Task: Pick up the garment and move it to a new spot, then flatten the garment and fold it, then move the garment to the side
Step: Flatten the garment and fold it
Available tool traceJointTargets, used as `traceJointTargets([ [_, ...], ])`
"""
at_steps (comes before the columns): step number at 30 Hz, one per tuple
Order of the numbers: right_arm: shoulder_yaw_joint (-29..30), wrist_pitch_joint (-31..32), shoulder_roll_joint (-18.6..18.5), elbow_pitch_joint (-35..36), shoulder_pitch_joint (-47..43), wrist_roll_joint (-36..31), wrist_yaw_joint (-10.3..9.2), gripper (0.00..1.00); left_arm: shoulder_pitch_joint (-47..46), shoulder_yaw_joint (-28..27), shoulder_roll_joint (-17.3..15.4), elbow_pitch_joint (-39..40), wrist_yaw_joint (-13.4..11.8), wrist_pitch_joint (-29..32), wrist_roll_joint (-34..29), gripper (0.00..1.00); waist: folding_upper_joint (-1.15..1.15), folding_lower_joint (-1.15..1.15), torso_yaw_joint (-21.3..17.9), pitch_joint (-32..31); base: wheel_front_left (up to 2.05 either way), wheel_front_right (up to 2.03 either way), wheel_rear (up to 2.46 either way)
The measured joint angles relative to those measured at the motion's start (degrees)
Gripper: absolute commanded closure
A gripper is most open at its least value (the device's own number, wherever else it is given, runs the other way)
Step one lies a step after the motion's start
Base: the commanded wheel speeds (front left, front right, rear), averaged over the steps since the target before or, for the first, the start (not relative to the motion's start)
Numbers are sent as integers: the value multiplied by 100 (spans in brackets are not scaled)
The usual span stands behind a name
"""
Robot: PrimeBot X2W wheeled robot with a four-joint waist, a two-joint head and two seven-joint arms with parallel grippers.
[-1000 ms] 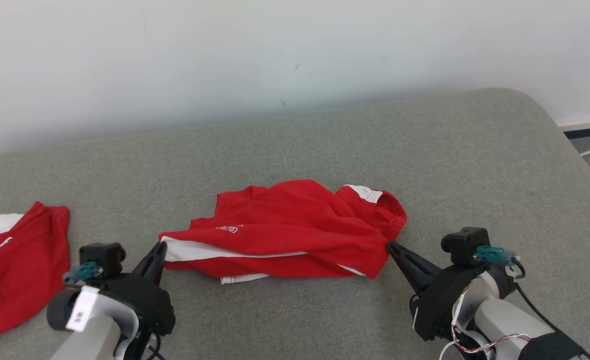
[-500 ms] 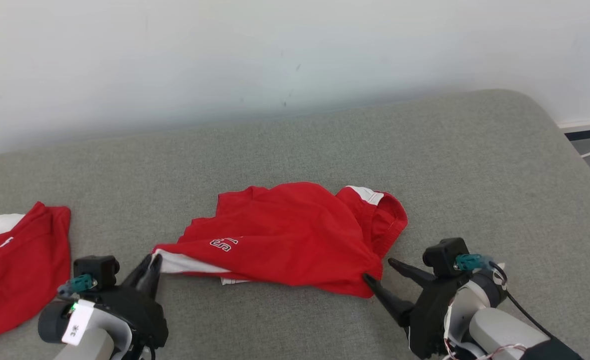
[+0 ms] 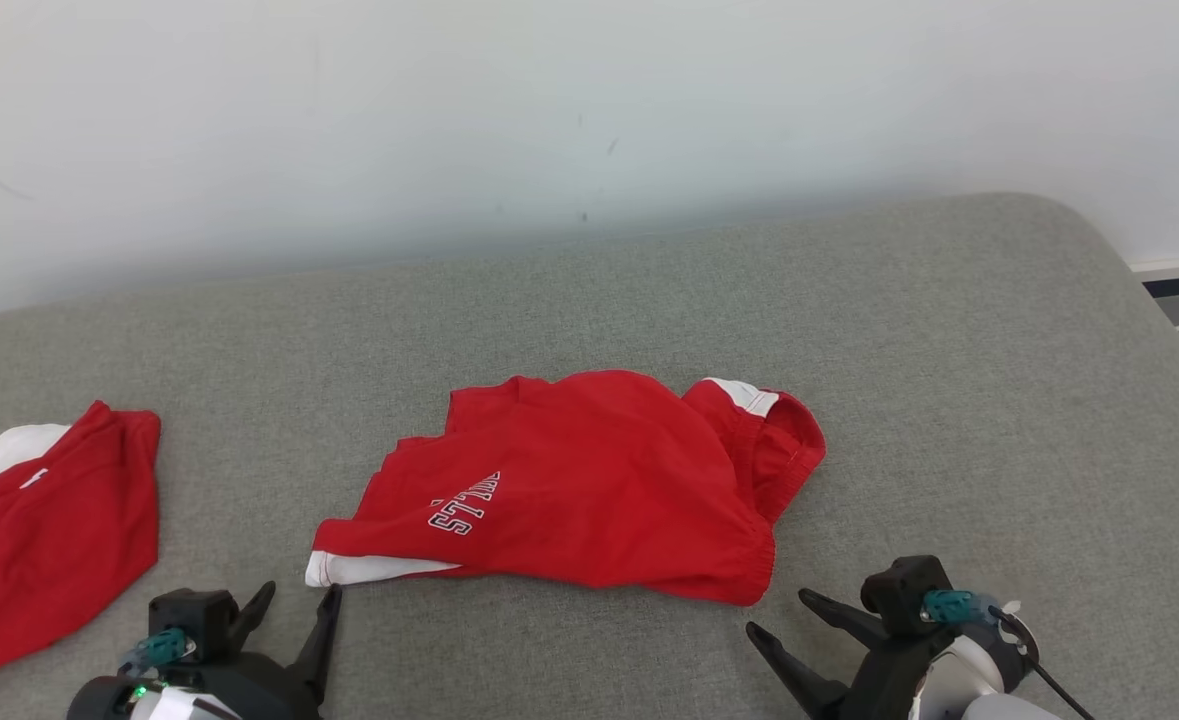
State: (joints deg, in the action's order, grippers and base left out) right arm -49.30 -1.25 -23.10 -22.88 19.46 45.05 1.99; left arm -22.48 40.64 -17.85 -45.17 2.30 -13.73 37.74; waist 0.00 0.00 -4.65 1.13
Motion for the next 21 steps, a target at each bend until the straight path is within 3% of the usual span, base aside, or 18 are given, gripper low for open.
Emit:
traceJointTargets([
  [6, 62, -1, 92, 18, 186, -20, -110, 0, 7, 1, -24, 233, -172, -15, -64, 0, 0, 0, -12, 60, 0, 0, 0],
  [14, 167, -85, 154, -247, 204, 32, -302, 0, 452, -242, 234, 1101, -739, -62, -175, 0, 0, 0, 142, 45, 0, 0, 0],
  [21, 232, -165, 200, -315, 193, 85, -310, 0, 851, -545, 99, 1909, -886, -62, -467, 0, 0, 0, 370, 27, 0, 0, 0],
])
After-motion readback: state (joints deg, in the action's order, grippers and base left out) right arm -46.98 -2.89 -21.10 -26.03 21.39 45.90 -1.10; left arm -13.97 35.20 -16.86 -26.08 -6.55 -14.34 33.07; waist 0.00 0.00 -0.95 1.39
